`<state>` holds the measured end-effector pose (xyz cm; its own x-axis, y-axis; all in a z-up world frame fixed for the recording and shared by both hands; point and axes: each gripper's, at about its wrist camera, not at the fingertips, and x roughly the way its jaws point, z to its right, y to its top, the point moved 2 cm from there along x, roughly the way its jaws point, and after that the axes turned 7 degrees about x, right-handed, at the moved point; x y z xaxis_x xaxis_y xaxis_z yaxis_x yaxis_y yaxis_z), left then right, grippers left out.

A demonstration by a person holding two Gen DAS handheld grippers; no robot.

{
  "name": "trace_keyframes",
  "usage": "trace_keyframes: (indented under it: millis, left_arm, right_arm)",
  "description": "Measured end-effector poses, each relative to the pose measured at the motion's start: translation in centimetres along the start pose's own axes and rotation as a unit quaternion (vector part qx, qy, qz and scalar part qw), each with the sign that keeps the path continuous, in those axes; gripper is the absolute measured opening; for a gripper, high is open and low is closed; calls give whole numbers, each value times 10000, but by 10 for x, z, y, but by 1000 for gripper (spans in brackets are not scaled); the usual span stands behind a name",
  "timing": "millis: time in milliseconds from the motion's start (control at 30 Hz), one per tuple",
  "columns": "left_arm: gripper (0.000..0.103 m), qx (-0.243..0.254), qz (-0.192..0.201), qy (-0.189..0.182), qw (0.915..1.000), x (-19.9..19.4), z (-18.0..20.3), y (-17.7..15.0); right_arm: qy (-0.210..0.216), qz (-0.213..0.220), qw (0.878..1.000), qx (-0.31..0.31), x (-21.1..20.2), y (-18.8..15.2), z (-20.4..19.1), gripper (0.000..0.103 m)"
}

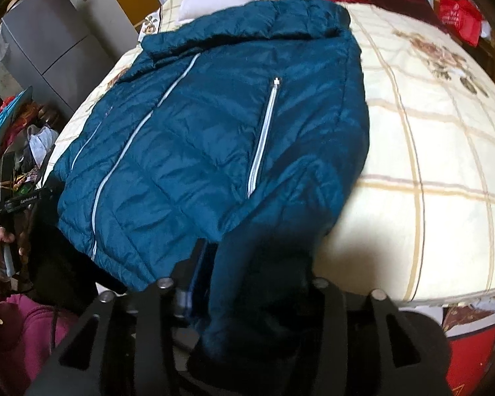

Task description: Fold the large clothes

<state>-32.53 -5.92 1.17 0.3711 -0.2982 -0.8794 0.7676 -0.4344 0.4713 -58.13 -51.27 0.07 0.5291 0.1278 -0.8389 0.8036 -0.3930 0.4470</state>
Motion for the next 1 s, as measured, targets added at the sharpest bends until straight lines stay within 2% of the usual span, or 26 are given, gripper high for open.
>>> trace_keyframes:
  millis: [67,100,133,167,200,267,433,533,600,800,900,1000]
  left_arm:
    - [91,27,15,11,10000,0,1,0]
    - [79,21,30,-45,10000,-1,1,0]
    - [71,-9,61,-132,9999,-4,1,0]
    - [58,-31,111,-216,9997,-8,0,2]
    - [53,-31,167,-292,9994,-14,-1,4]
    - [49,-58,325,-461,9984,-26,-3,10]
    - [48,-453,990,-991,9891,-67,-22,50]
    - [48,-647,1302,-1146,9827,-82,-30,83]
    - [48,-732,1485,-1187,9790,-88,-34,106]
    - [48,-1160,1651,-1391,9695,-81,-48,184]
    - [48,-1323,1615,-1383,9681,-66,-55,225]
    - [48,-1361,1557,-1229,9706,-46,-55,265]
  right_arm:
    - [-35,30,10000,-36,2,-2,0,49]
    - [-54,64,9999,-72,2,-2,-1,48]
    - [-50,107,9999,-78,0,-2,-3,42]
    - [-42,152,9999,-67,-2,0,-4,30]
    - [0,201,9998,-58,-6,3,-5,28]
    - [141,391,9991,-74,-22,13,-9,23]
    - [530,1217,9911,-67,-75,58,-18,22]
    - [566,1718,9834,-111,-95,91,-23,22]
    - [594,1901,9800,-65,-99,112,-24,22]
    - [686,2265,9713,216,-96,194,-23,22]
    - [609,2373,9687,392,-86,235,-16,22]
    - [454,2370,9687,580,-67,276,-6,22]
